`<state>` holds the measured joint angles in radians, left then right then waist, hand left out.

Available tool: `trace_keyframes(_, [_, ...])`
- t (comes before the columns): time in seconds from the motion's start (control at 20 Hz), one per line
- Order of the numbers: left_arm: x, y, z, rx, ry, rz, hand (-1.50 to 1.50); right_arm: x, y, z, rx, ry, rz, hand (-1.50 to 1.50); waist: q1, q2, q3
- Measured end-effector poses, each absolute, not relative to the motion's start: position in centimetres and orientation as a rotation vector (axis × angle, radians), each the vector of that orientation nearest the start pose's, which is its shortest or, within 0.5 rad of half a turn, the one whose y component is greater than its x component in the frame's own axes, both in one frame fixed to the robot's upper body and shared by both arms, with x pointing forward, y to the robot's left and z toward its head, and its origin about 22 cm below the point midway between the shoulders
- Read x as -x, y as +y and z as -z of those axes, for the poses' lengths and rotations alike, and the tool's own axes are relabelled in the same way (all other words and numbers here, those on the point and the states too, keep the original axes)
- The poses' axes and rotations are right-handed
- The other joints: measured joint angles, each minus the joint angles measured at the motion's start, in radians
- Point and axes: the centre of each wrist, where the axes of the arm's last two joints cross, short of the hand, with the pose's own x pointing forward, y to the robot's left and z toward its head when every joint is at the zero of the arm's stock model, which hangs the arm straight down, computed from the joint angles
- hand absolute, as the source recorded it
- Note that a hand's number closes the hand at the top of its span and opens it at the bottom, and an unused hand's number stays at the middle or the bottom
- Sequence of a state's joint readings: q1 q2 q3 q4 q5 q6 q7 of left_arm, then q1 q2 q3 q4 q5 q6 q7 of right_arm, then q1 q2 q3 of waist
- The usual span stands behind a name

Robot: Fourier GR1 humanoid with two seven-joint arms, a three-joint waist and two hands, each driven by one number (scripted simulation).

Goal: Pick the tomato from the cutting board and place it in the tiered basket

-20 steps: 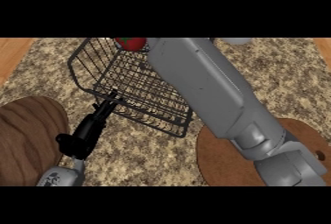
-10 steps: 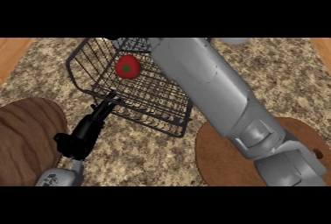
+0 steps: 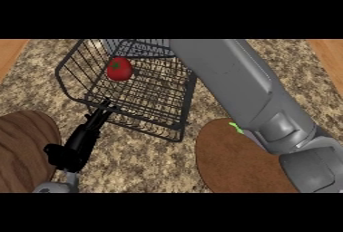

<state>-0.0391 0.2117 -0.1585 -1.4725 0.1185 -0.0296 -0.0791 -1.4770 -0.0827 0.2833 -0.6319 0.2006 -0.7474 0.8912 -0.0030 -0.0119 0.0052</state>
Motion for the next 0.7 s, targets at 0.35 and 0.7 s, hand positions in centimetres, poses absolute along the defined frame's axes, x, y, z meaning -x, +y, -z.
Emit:
trace_keyframes(0.35, [-23.6,25.4,1.7,0.025,-1.563,0.175,0.00,-43.0,-7.3,-27.9,0.635,-1.547,0.226,-1.50,-0.052,-0.014,0.006])
trace_keyframes(0.7, [-22.6,26.5,1.8,0.003,-1.545,0.144,0.00,-40.5,-16.2,-27.6,0.611,-1.579,0.349,-1.50,-0.094,-0.023,0.008])
